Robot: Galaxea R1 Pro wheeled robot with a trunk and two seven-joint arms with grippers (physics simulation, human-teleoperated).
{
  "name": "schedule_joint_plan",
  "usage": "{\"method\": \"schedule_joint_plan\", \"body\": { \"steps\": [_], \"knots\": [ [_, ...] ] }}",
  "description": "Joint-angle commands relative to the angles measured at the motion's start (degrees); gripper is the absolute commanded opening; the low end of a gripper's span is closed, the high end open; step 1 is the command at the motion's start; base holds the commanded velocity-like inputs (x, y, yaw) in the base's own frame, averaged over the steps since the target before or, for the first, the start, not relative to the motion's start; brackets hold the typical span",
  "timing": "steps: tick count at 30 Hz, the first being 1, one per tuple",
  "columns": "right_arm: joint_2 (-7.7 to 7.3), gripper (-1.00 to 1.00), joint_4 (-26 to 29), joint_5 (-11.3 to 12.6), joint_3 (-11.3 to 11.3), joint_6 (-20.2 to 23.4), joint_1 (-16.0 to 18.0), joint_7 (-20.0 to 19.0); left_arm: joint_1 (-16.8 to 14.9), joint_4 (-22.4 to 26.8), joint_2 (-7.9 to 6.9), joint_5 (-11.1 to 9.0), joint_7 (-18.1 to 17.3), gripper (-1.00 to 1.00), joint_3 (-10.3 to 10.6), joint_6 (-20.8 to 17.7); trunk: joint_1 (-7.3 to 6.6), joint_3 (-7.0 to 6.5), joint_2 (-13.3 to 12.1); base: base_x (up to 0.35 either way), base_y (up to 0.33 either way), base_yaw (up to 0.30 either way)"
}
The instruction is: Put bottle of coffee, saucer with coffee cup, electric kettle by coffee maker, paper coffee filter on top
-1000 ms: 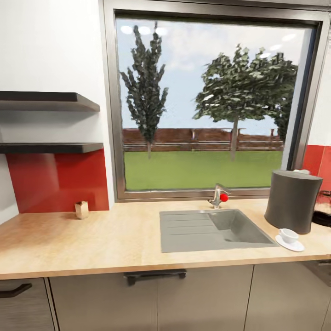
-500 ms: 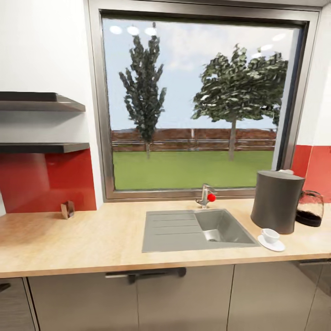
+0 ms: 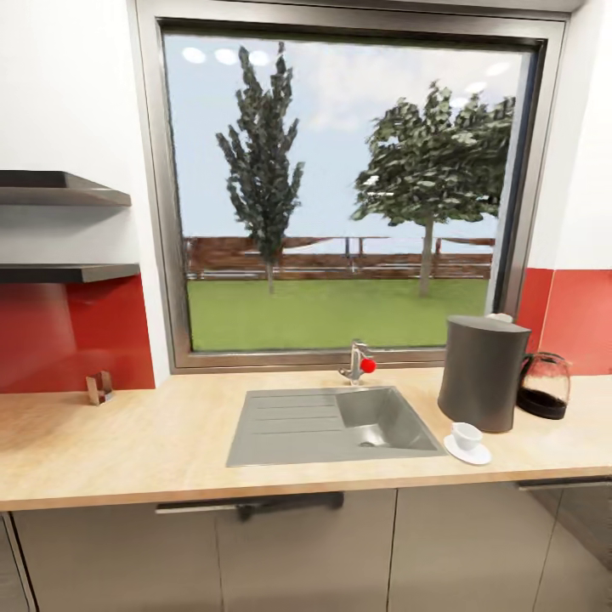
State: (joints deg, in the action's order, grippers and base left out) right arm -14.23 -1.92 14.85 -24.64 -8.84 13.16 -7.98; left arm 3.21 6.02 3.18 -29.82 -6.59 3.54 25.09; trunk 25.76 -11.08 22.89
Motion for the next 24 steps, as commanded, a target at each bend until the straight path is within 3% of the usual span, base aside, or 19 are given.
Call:
{"method": "schedule_joint_plan", "body": {
  "steps": [1, 24],
  "knots": [
    [0.01, -1.0, -0.2, 0.8, -0.3, -0.4, 0.0, -0.4, 0.0, 0.0, -0.01, -0.6, -0.2, 1.0, 0.3, 0.1, 0.02, 0.01, 0.0, 0.0, -0.329, 0.0],
    [-0.01, -1.0, -0.2, 0.8, -0.3, -0.7, -0.1, -0.4, 0.0, 0.0, -0.01, -0.7, -0.2, 1.0, 0.3, 0.2, 0.02, 0.01, 0.0, 0.0, -0.329, 0.0]
  ]
}}
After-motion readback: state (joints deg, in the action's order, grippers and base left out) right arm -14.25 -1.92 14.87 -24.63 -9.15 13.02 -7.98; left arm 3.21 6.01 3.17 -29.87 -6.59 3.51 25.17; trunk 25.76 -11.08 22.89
